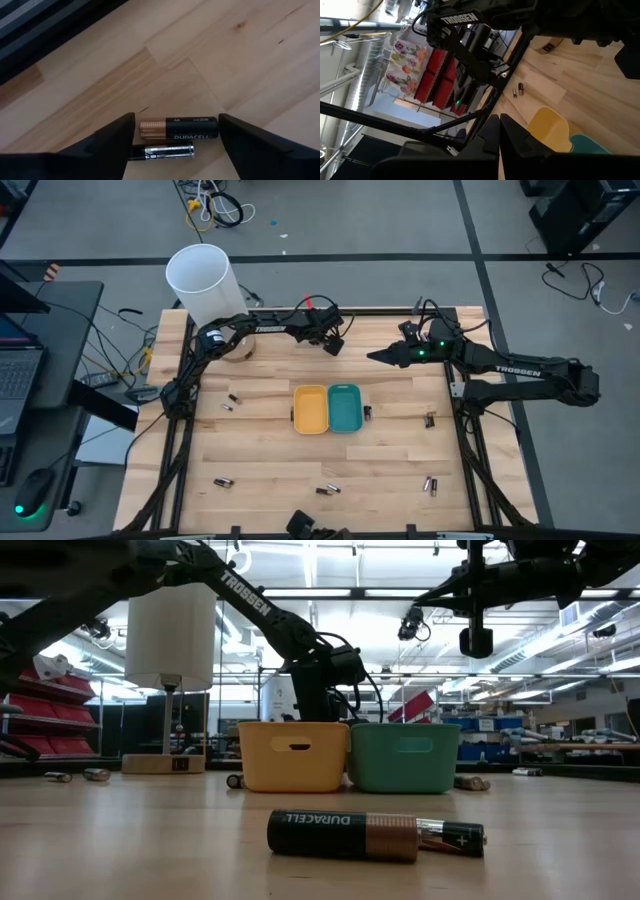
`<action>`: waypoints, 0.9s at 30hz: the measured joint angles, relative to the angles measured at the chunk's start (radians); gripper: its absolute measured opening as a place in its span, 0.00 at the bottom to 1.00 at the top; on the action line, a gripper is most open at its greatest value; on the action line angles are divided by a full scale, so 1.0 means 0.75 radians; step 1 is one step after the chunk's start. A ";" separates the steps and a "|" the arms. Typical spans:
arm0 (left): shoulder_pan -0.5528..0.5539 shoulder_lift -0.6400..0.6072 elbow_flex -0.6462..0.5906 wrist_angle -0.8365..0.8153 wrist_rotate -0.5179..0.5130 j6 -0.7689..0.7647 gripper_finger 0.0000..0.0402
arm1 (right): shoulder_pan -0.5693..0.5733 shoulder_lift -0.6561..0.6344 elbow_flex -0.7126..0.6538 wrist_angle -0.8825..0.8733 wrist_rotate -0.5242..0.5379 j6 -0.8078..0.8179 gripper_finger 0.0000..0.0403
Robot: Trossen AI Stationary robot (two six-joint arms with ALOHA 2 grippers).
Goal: Sort batteries
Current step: Put the black battery into the yellow bin
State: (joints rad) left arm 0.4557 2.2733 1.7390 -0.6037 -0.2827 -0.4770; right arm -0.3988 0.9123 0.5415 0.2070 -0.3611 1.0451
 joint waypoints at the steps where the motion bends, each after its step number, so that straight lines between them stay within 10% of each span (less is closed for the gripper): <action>1: 0.000 0.000 0.000 -0.001 -0.001 0.000 0.73 | 0.000 0.000 0.000 0.000 0.000 0.000 0.00; 27: -0.060 -0.010 0.227 -0.258 -0.019 0.039 0.64 | -0.001 0.002 0.000 -0.002 -0.001 -0.041 0.00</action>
State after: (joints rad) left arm 0.4107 2.2654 1.9092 -0.7975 -0.2971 -0.4480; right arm -0.3996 0.9138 0.5415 0.2054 -0.3614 1.0142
